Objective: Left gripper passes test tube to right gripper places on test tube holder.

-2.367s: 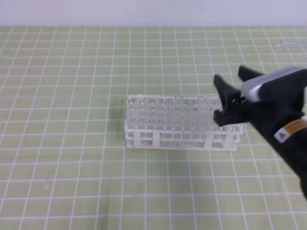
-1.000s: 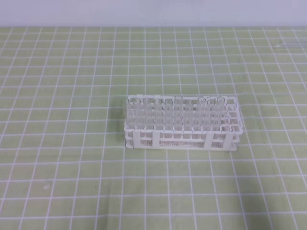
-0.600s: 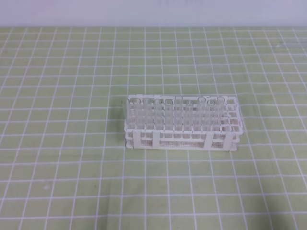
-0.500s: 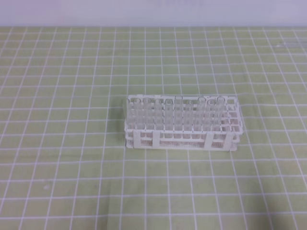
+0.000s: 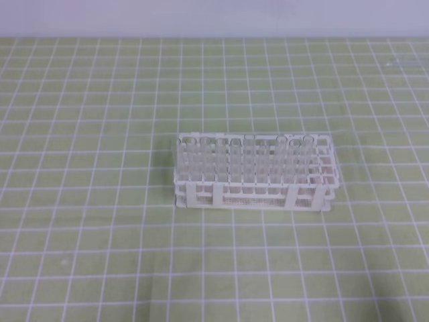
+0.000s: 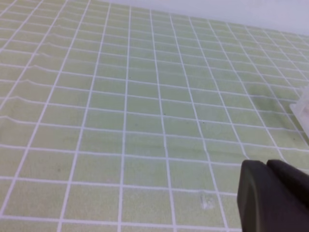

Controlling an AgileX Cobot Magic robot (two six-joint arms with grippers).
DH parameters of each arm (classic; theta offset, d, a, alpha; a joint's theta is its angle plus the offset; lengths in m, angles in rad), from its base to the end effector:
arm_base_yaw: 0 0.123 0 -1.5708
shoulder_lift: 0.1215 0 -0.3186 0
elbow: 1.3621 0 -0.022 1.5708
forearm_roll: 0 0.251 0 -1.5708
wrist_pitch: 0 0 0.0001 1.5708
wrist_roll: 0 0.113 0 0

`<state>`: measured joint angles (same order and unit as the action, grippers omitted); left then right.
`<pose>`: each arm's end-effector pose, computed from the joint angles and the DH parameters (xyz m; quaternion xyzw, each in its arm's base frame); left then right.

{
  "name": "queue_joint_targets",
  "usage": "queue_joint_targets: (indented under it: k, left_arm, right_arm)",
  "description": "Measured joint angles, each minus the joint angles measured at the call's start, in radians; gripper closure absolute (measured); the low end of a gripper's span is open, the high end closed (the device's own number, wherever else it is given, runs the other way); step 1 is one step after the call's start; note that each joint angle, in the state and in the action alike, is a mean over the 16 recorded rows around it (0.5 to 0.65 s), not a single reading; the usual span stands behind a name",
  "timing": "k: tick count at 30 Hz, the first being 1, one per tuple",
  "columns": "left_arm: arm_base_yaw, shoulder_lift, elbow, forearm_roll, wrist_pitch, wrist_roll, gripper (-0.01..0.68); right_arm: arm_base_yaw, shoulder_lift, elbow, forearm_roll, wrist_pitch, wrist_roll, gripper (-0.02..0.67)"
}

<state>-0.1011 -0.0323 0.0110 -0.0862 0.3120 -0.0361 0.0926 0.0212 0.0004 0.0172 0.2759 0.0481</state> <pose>0.0399 -0.0071 0.1776 0.0017 0.7749 -0.0793 0.6271 0.0439 0.0046 0.1830 -0.0123 0.7773 0.0512 0.6269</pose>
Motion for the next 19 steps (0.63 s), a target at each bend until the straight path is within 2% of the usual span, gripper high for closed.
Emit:
queue_joint_targets:
  k: [19]
  left_arm:
    - [0.0, 0.009, -0.003, 0.0, 0.004, 0.0, 0.676]
  right_arm:
    - [-0.007, -0.027, 0.0, 0.007, -0.004, 0.0, 0.665]
